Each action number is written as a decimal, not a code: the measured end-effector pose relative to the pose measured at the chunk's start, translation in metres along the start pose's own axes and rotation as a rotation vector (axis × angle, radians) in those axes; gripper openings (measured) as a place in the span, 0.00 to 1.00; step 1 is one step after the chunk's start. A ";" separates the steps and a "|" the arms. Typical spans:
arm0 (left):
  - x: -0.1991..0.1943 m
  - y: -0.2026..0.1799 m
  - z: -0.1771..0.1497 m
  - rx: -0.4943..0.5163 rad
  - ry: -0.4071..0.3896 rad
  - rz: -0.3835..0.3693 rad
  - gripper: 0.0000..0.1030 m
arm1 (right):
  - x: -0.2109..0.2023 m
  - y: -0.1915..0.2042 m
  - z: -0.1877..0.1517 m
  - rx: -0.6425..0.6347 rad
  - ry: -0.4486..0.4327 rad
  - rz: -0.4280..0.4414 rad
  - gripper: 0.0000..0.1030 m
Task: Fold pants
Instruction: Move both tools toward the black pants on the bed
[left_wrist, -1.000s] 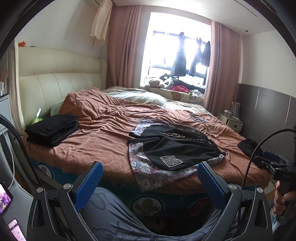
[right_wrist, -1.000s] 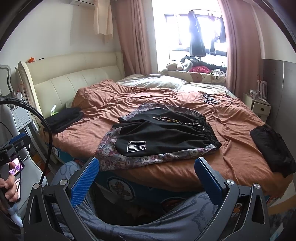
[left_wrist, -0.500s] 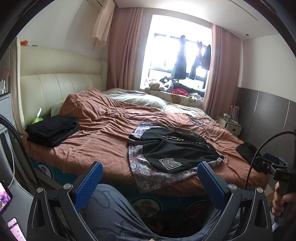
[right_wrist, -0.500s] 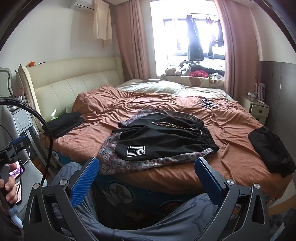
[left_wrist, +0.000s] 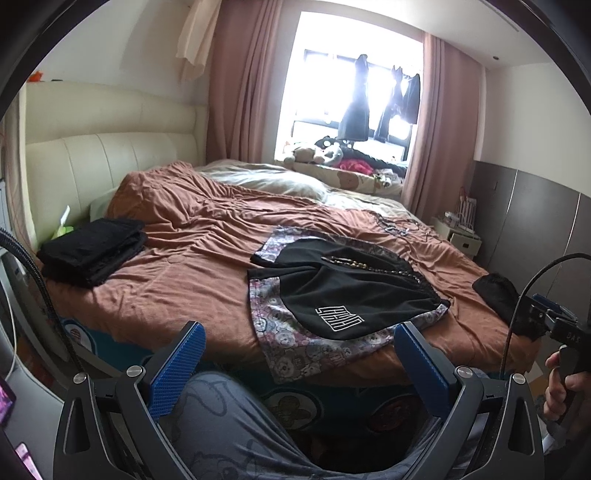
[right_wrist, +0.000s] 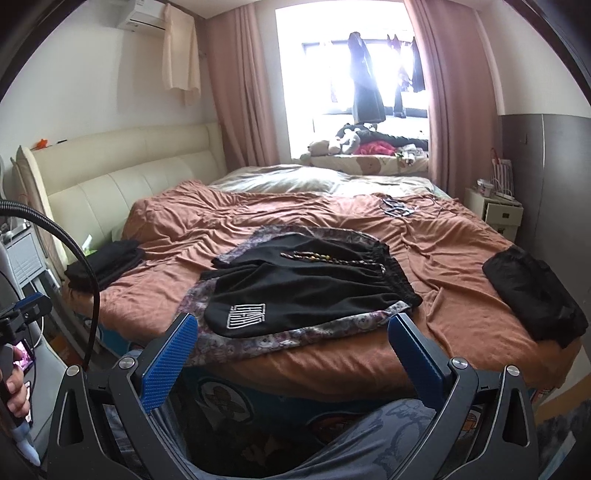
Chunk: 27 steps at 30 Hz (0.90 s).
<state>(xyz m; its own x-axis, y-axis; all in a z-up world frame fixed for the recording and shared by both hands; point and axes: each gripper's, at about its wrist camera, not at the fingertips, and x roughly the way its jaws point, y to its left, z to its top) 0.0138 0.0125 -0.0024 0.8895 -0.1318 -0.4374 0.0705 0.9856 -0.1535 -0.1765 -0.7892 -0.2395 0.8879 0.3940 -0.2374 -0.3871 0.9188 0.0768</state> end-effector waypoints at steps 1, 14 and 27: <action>0.006 0.000 0.001 0.003 0.010 -0.003 1.00 | 0.005 -0.001 0.000 0.003 0.006 0.001 1.00; 0.076 0.023 -0.004 -0.088 0.122 -0.087 0.97 | 0.061 -0.029 0.015 0.088 0.083 -0.002 1.00; 0.158 0.059 -0.030 -0.240 0.315 -0.152 0.82 | 0.113 -0.054 0.015 0.132 0.168 -0.011 1.00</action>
<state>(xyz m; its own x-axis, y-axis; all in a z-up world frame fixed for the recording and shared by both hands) 0.1449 0.0462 -0.1068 0.6932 -0.3363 -0.6375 0.0503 0.9049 -0.4226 -0.0516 -0.7938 -0.2555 0.8336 0.3845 -0.3965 -0.3318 0.9225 0.1970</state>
